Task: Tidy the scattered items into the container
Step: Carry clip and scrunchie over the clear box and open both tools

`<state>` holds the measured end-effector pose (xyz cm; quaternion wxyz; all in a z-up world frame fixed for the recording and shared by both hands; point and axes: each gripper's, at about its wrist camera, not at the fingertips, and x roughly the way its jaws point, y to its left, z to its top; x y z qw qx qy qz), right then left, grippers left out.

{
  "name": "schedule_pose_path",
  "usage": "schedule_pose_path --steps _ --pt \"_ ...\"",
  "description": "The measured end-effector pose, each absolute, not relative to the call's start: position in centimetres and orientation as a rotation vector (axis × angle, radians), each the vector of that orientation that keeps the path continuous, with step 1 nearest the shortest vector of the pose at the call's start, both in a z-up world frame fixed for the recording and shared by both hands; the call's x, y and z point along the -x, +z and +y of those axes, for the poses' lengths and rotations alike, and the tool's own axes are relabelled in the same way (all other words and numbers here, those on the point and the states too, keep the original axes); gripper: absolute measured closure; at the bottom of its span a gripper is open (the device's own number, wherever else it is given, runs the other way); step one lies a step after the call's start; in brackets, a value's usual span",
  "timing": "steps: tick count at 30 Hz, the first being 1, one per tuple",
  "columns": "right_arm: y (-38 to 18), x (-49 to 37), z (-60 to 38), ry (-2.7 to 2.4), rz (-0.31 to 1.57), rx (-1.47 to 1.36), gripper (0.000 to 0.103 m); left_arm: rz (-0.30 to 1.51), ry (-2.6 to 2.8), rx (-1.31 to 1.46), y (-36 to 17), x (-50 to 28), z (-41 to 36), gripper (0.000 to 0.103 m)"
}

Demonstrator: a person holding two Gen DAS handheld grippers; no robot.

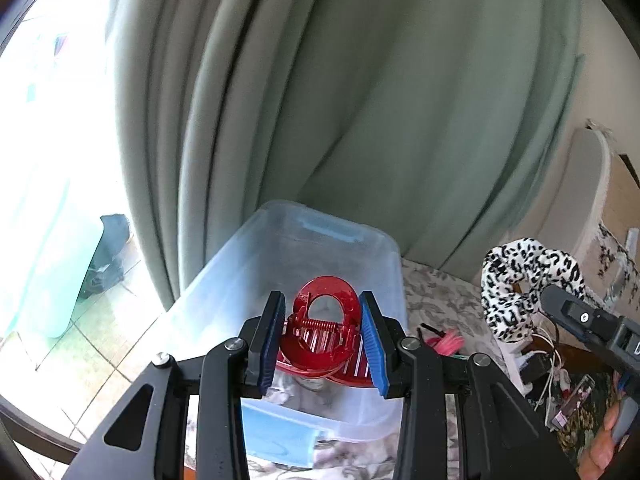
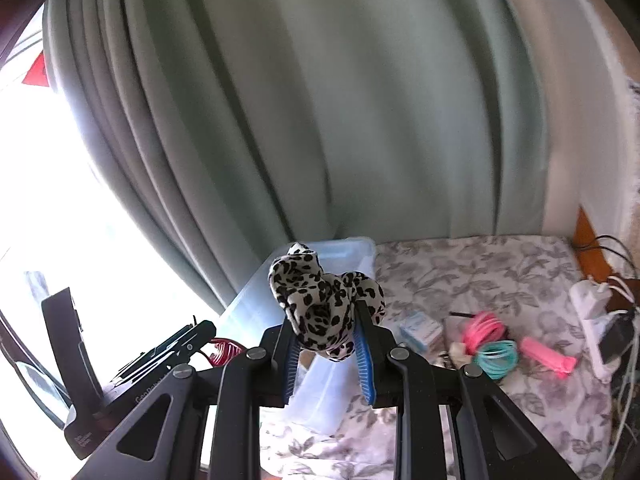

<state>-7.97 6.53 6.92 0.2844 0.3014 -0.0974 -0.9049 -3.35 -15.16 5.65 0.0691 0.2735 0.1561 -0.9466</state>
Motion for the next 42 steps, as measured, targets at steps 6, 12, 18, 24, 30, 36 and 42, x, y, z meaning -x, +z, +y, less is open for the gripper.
schedule_pose_path --steps 6,12,18,24,30,36,42 --pt "5.6 9.0 2.9 -2.358 -0.201 -0.849 0.076 0.528 -2.796 -0.833 4.6 3.2 -17.2 0.064" --pt "4.1 10.0 0.2 -2.305 -0.157 -0.884 0.076 0.564 -2.772 -0.838 4.2 2.6 -18.5 0.064" --pt "2.3 11.0 -1.9 -2.261 -0.120 -0.932 0.076 0.590 -2.762 -0.887 3.4 2.6 -18.6 0.064" --pt "0.6 11.6 -3.3 -2.226 -0.100 -0.991 0.076 0.598 -2.740 -0.931 2.1 4.0 -19.5 0.064" --pt "-0.3 12.2 -3.6 -2.221 -0.091 -1.026 0.076 0.606 -2.721 -0.959 1.6 4.4 -19.9 0.064" --pt "-0.9 12.7 -3.4 -2.216 -0.097 -1.046 0.076 0.612 -2.706 -0.981 1.4 4.2 -20.1 0.064" --pt "-1.4 13.0 -3.6 -2.203 -0.098 -1.071 0.073 0.610 -2.702 -1.003 0.3 7.0 -19.9 0.064"
